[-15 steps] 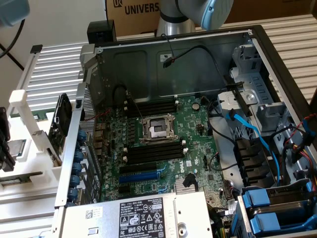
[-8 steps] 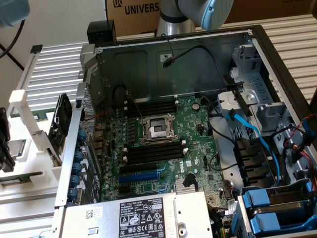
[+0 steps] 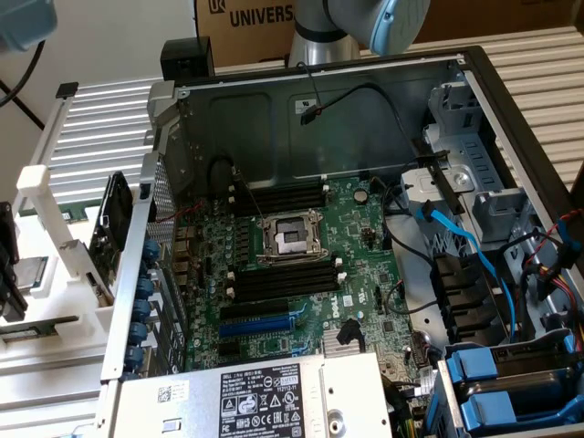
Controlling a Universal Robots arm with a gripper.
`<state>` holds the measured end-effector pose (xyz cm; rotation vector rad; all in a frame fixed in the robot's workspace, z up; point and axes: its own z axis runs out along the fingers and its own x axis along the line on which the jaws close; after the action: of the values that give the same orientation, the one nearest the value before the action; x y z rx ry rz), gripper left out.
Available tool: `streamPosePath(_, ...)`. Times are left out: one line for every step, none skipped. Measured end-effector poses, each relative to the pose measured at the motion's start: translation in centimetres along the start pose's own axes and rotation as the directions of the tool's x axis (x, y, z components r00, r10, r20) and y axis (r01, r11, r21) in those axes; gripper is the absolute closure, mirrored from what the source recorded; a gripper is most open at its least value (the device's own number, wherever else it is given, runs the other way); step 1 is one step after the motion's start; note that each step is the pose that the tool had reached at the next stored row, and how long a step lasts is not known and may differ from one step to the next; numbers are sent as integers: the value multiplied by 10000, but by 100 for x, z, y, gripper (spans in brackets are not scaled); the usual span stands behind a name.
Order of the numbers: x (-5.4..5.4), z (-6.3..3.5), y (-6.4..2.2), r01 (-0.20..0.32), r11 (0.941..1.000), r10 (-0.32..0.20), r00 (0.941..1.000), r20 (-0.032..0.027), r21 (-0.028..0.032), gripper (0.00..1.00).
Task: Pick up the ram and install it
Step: 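Pick up the ram and move it above insertion slot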
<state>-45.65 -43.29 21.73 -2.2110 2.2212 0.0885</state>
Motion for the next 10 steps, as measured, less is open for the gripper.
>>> streamPosePath(1, 0, 0, 0, 10000, 0, 10000, -11, -2, 82)
streamPosePath(1, 2, 0, 0, 10000, 0, 10000, -11, -1, 82)
streamPosePath(1, 4, 0, 1, 10000, -1, 10000, -11, 0, 82)
streamPosePath(0, 8, -1, 0, 10000, 0, 10000, -11, 1, 82)
streamPosePath(1, 10, -1, -1, 10000, 1, 10000, -11, 6, 82)
streamPosePath(1, 14, -2, 0, 10000, 0, 10000, -11, 15, 82)
streamPosePath(2, 18, -2, 1, 10000, -1, 10000, -13, 25, 82)
streamPosePath(2, 20, -3, 1, 10000, -1, 10000, -17, 26, 82)
streamPosePath(3, 23, -3, 1, 10000, -1, 10000, -23, 28, 82)
streamPosePath(4, 27, -3, 1, 10000, -1, 10000, -27, 28, 82)
